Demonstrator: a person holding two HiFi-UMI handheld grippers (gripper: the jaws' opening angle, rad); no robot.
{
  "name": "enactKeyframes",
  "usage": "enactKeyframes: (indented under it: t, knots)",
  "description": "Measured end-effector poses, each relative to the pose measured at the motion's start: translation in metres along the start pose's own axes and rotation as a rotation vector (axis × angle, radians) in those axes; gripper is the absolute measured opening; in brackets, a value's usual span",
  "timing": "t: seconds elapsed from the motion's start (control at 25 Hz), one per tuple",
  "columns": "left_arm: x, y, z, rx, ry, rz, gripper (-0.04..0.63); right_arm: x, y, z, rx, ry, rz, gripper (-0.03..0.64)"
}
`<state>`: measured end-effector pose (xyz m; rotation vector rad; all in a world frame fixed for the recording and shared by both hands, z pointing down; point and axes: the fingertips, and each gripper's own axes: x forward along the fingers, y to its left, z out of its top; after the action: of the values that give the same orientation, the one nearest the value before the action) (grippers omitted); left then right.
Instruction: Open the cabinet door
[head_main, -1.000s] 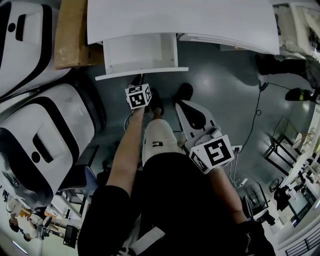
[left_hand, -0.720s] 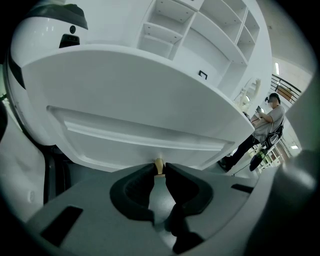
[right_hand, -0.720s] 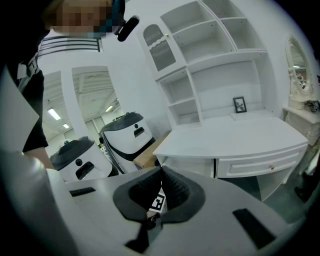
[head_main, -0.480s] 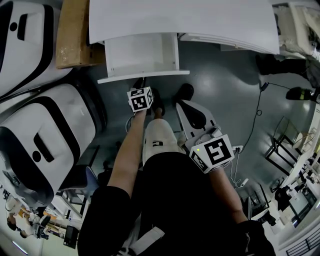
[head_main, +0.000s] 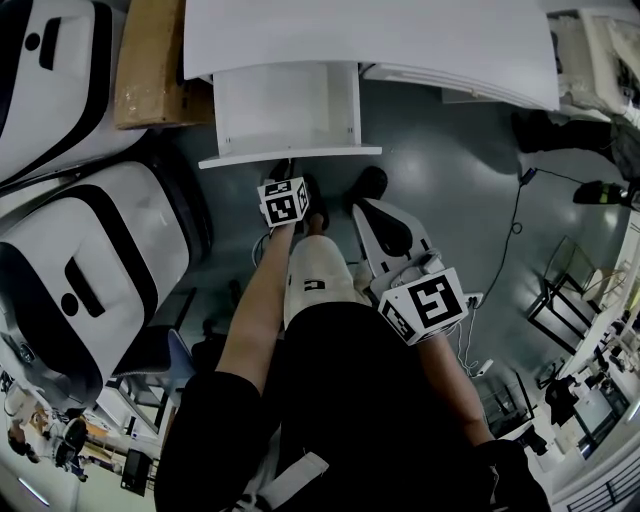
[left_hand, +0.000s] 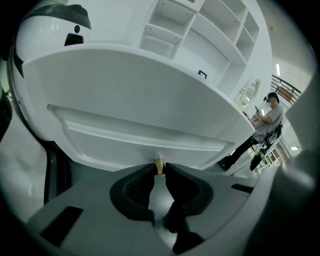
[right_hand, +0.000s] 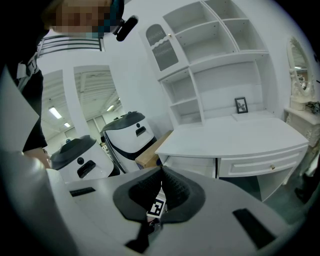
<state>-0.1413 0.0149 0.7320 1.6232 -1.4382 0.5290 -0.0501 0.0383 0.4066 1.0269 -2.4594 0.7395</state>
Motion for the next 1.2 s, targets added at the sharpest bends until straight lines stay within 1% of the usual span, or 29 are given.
enactKeyframes:
  t: [0.64, 0.96, 1.08, 1.2]
  knots:
    - [-0.016, -0.003, -0.027, -0.008, 0.004, 0.016, 0.084, -0.014, 0.006, -0.005, -0.012, -0.006, 0.024, 0.015]
    - [-0.015, -0.006, -0.030, -0.019, 0.019, 0.001, 0.084, -0.027, 0.006, -0.006, -0.021, -0.022, 0.027, 0.015]
    - [-0.019, -0.008, -0.030, 0.005, 0.035, -0.002, 0.085, -0.034, 0.004, -0.003, -0.027, -0.038, 0.029, 0.015]
    - [-0.029, -0.011, -0.027, 0.026, 0.028, 0.010, 0.086, -0.042, 0.004, 0.001, -0.027, -0.047, 0.033, 0.016]
